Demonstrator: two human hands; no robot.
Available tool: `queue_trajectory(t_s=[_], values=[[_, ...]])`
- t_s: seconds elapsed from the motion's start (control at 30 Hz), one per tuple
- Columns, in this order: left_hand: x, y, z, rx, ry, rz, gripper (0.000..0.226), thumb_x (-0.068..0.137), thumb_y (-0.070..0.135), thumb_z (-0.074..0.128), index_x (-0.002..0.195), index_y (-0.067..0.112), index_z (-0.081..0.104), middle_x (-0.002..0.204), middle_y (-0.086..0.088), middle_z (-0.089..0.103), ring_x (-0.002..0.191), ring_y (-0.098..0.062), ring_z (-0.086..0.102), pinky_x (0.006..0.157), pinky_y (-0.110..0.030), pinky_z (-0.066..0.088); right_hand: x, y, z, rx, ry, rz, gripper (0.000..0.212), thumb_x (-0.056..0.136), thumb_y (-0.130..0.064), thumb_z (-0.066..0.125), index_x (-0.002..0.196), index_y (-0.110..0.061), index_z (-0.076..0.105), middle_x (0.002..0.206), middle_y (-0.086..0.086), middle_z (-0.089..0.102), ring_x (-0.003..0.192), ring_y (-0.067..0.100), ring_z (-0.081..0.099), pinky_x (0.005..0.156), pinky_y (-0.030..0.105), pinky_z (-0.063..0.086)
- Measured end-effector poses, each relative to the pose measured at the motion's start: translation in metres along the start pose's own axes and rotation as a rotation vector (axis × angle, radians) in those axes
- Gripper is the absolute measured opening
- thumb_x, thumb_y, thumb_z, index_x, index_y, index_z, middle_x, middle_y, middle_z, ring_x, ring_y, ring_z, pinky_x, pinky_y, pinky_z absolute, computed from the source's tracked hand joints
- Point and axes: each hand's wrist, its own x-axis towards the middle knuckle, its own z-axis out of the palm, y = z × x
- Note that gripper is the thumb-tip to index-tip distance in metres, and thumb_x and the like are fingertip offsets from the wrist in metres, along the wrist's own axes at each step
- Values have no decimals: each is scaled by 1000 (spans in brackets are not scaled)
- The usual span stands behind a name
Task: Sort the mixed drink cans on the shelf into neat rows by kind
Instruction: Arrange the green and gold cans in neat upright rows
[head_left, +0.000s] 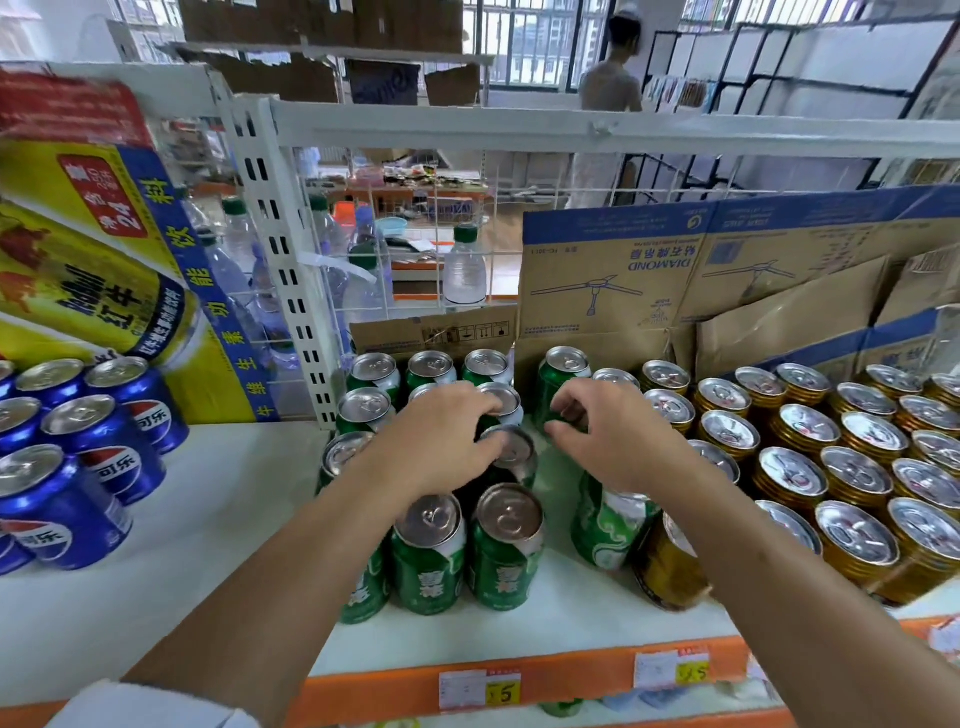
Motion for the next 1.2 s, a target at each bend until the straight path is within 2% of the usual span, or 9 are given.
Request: queue_trajectory(t_s=[0.1,0.17,0.27,0.37,0.43,0.53,0.8,1.07,1.2], values=[[33,-2,10,0,3,18,32,94,32,49,123,21,58,117,-3,57,114,-25,52,93,-43,46,22,12,-3,-48,-13,10,26,94,-28,58,114,-12,61,104,5,64,95,20,56,82,34,49],[51,-6,15,11,14,-14,39,96,35,46,130,19,54,128,-4,54,120,-26,50,99,-45,44,39,21,-6,-66,0,27,26,92,-27,60,113,-12,61,105,6,64,95,24,59,80,35,50],[66,-12,24,120,-64,-86,58,99,48,34,150,20,28,157,-5,25,144,-27,23,116,-51,23,65,35,-10,-125,11,55,30,91,-26,60,114,-8,62,108,9,66,96,28,60,81,38,52],[67,-16,29,202,-137,-111,63,101,52,22,154,22,9,163,-1,4,149,-23,5,119,-48,7,89,47,-8,-208,8,72,30,92,-32,56,109,-8,60,103,13,65,92,31,60,73,37,51],[66,-17,30,187,-125,-112,61,101,51,21,155,25,8,163,1,3,149,-20,5,119,-44,4,101,52,-5,-259,-36,83,33,91,-38,57,109,-10,54,105,13,63,95,33,59,71,35,47],[67,-20,33,183,-91,-113,60,101,52,20,154,29,7,163,4,2,149,-17,3,119,-42,3,113,56,1,-234,-96,98,37,87,-39,63,111,-13,53,105,11,63,92,31,60,72,35,50],[69,-23,35,165,-95,-131,61,100,54,20,154,31,3,162,8,-2,148,-10,-6,120,-40,-3,120,53,6,-55,-19,60,34,78,-40,74,96,-20,52,91,3,59,80,25,54,65,30,41],[68,-21,33,145,-74,-143,61,100,53,26,154,31,8,162,10,2,147,-5,-4,120,-37,-2,120,50,15,10,-10,-29,31,81,-36,75,92,-14,55,94,6,62,82,26,59,70,35,50],[68,-21,33,132,-50,-139,61,99,53,29,153,33,9,161,11,4,147,-4,-2,120,-36,0,117,53,18,-11,-31,-74,29,84,-36,71,88,-18,49,96,7,59,82,24,56,68,34,46]])
